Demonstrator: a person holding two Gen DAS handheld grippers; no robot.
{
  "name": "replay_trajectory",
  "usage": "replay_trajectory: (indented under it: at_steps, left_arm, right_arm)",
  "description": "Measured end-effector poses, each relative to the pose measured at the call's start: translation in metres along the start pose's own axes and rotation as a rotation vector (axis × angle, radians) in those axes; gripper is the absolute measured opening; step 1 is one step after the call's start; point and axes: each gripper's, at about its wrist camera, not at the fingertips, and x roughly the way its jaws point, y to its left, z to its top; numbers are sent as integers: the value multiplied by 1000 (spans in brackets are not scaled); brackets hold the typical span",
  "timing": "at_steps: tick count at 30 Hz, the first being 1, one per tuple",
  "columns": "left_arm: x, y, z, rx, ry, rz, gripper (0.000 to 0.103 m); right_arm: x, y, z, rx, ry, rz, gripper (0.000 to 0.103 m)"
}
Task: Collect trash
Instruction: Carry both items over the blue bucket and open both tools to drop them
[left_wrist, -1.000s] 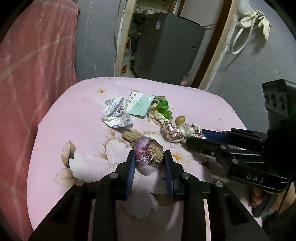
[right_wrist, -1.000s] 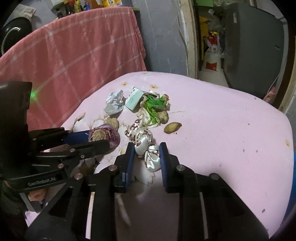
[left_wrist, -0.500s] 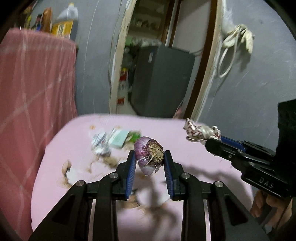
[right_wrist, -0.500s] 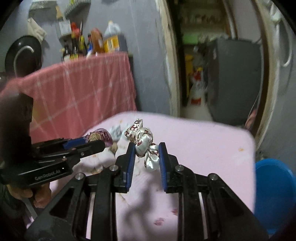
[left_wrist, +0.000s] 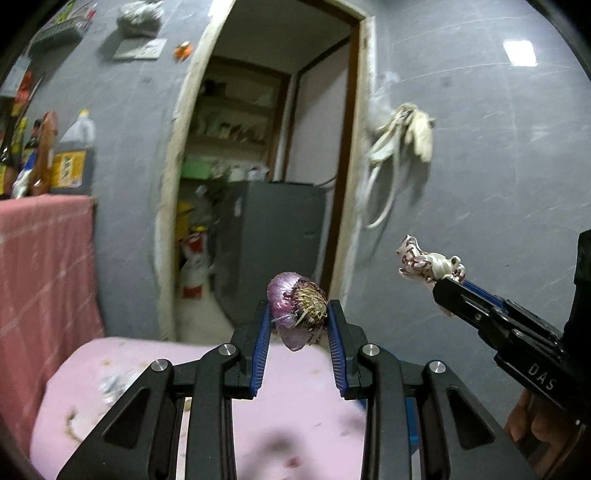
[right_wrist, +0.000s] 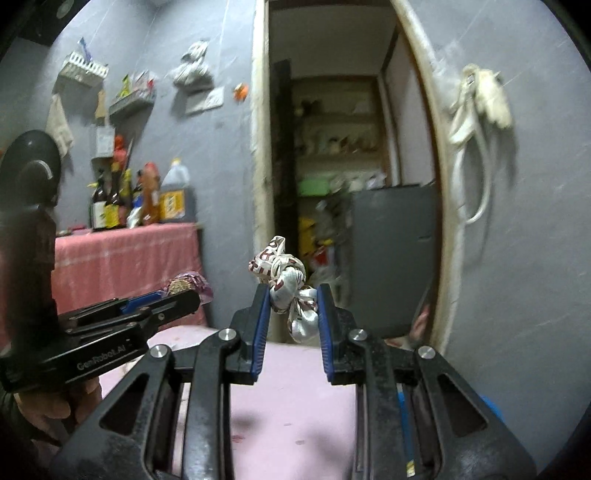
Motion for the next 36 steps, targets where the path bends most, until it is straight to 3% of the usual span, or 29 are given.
replay_trajectory:
  at_steps: [8,14,18,27,36]
  left_arm:
    - [32,-66,6,50,11,-107,26]
    - [79,-98,-7,18,162,-226,26]
    - [110,-116,-17,-7,285,-262,26]
    - [189,-142,-74,-42,604,-237,26]
    - [225,-140,-128,-61,785,-145,27]
  right_arm:
    - [-35,-65,-1,27,-18,-123,25]
    - [-42,-112,-25,106,38,-192,25]
    - [-40,-138,-50,160,88,-225,25]
    - [-12,-178,-110,287,283,-273,25]
    - [8,-195,-153,367,414,-261,26]
